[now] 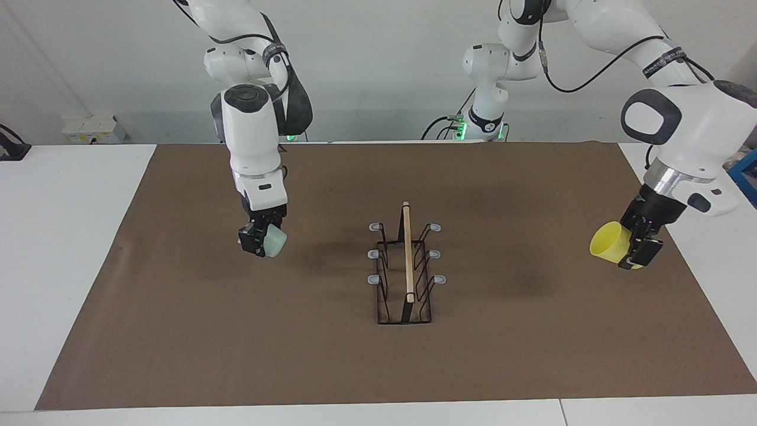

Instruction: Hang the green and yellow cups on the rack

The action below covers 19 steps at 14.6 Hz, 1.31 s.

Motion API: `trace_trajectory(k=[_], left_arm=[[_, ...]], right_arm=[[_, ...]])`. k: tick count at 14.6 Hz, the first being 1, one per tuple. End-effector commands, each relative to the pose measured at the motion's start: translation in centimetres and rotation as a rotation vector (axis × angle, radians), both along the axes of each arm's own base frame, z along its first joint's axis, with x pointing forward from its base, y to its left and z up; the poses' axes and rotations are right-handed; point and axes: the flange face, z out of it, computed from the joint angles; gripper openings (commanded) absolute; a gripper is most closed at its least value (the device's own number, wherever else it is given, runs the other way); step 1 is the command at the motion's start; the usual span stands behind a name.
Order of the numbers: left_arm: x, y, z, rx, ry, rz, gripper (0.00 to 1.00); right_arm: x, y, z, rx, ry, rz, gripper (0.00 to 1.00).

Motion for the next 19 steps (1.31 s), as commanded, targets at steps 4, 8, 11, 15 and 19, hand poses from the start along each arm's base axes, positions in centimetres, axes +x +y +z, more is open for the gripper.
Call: trace_trajectory(k=[4,8,11,15,19], left_arm=[[-3.5,-9.8,0.1,0.294,-0.078,-0.242,0.00],[-6.3,-14.3,-3.1,0.328,-0.295,-0.425,0.00],[-8.9,-17.2,-5.4,0.300,-0.417,-0.547,0.00],[-11.7,-21.1,-6.2,0.238,-0.502,-0.641,0.00],[-14.9,-23.2,-7.7,0.168,-0.582,-0.716,0.00]], right_arm=[[-1.3,-0.8,4.9,0.468,-0.139,0.052,0.00],[-3.1,-2.3,3.4,0.659,-0.239,0.061,0.00],[-4.9,-2.6,2.3,0.782,-0.302,0.047,0.00],[-7.5,-2.1,1.7,0.975,-0.351,-0.024,0.00],[-9.2,-0.7,-0.7,1.100,-0.427,-0.057,0.00]])
